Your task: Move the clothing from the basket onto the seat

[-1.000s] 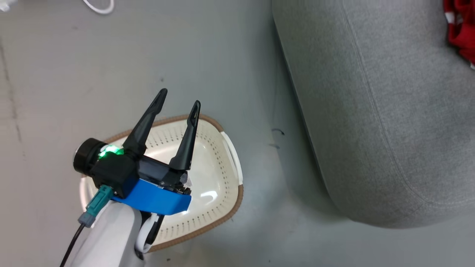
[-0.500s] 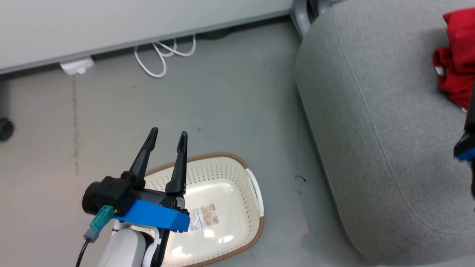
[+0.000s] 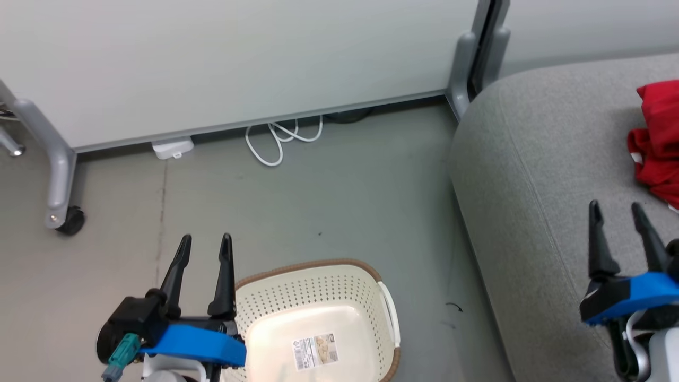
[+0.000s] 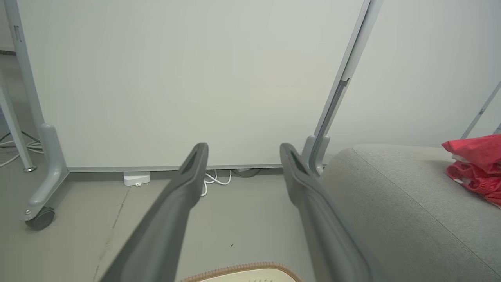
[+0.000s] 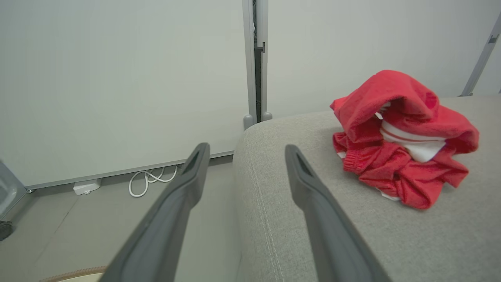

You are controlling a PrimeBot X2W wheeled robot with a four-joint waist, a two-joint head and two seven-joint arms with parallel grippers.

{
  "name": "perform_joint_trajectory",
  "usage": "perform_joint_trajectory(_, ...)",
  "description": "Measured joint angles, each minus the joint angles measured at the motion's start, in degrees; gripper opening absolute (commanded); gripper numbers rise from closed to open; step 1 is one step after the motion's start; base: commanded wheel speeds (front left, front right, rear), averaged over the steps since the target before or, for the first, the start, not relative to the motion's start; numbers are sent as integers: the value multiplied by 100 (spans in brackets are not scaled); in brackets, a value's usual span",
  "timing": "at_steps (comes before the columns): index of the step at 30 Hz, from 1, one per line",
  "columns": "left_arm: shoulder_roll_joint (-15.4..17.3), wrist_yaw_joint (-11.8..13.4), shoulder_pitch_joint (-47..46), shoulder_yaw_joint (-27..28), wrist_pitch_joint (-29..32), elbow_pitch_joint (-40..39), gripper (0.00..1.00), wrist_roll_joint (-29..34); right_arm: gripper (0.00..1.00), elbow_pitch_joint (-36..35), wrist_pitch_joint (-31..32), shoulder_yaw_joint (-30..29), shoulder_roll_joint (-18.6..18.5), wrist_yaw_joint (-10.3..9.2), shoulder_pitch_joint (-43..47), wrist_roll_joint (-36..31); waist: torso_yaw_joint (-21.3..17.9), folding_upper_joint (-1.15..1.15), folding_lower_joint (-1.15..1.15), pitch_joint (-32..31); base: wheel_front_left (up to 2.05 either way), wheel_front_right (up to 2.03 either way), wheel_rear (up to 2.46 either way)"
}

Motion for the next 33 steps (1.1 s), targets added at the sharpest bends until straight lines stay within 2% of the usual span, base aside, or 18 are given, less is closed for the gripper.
perform_joint_trajectory(6, -30, -1, 211, 275, -1, 198, 100, 85, 100, -659, 189, 137, 313, 0, 558, -98, 184, 0, 0, -241, 0, 0, 0)
perform_joint_trajectory(12, -44, -8, 330, 489, -1, 404, 100, 137, 100, -942, 310, 339, 425, 0, 841, -100, 397, 0, 0, -404, 0, 0, 0)
perform_joint_trajectory(22, -51, -9, 419, 586, -1, 650, 100, 207, 100, -889, 350, 692, 463, 0, 1023, -49, 652, 0, 1, -576, 0, 0, 0)
perform_joint_trajectory(33, -15, -10, 424, 582, -1, 724, 100, 193, 100, -673, 279, 809, 466, 0, 1035, 152, 651, 0, 1, -637, 0, 0, 0)
